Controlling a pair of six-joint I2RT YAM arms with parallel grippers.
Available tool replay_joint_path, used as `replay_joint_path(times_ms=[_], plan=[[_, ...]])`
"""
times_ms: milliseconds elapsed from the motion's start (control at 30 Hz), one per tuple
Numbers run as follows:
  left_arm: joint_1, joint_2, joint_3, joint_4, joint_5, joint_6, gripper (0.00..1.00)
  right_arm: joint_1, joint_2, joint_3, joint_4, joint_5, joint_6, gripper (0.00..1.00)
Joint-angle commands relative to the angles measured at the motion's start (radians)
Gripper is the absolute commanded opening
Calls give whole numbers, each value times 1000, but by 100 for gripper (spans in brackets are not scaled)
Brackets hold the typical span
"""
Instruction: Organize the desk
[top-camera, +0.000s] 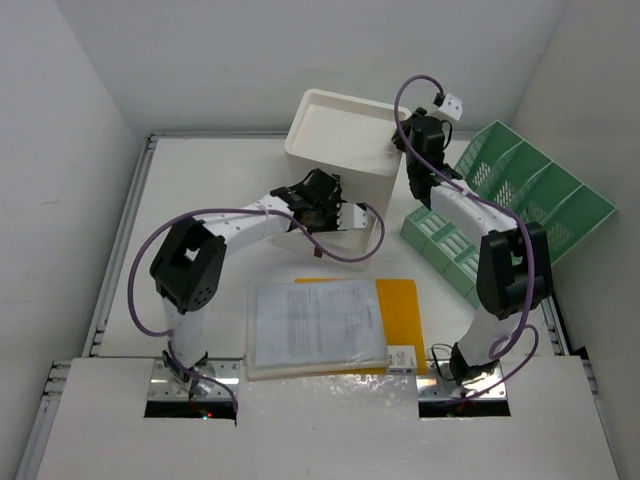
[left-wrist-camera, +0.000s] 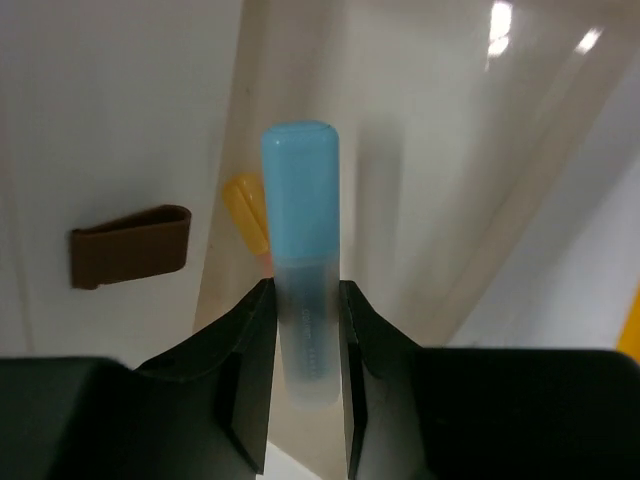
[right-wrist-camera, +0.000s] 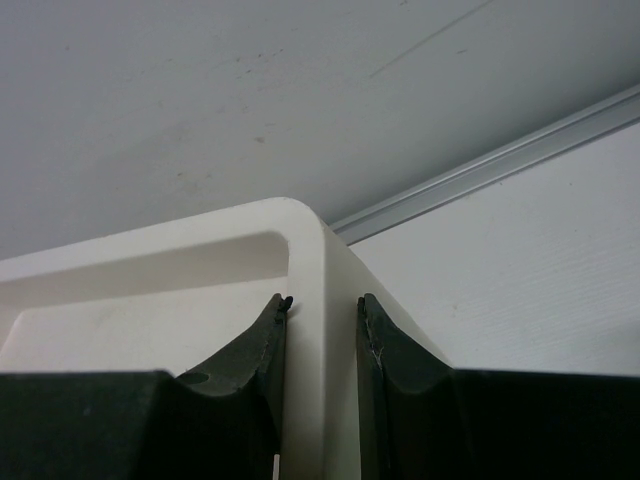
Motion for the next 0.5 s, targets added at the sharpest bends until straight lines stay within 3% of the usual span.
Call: replay_joint_path(times_ms=[0,33,67,133,167,200,233,467], plan=[[-15,-7,81,77,-101,122,5,14,38,-40,-213,-109,-29,0],[-19,16,89,82,-112,123,10,12,39,-40,-211,-109,-32,0],[-24,28,119,73,-117,117,32,13,39,-41,-213,-110,-37,0],[-23,48,150,60,-157,73,53,12,39,-44,-211,-112,-41,0],[-24,47,153,57,-167,65,77,12,39,-44,-210,-112,-41,0],[-23,38,147,57,-172,61,83,12,39,-44,-208,-115,-41,0],[-24,4,137,57,-168,58,99,12,41,-43,-207,-116,-40,0],[-23,-235,66,-33,-25,-53,100,13,67,-43,-216,-90,23,0]])
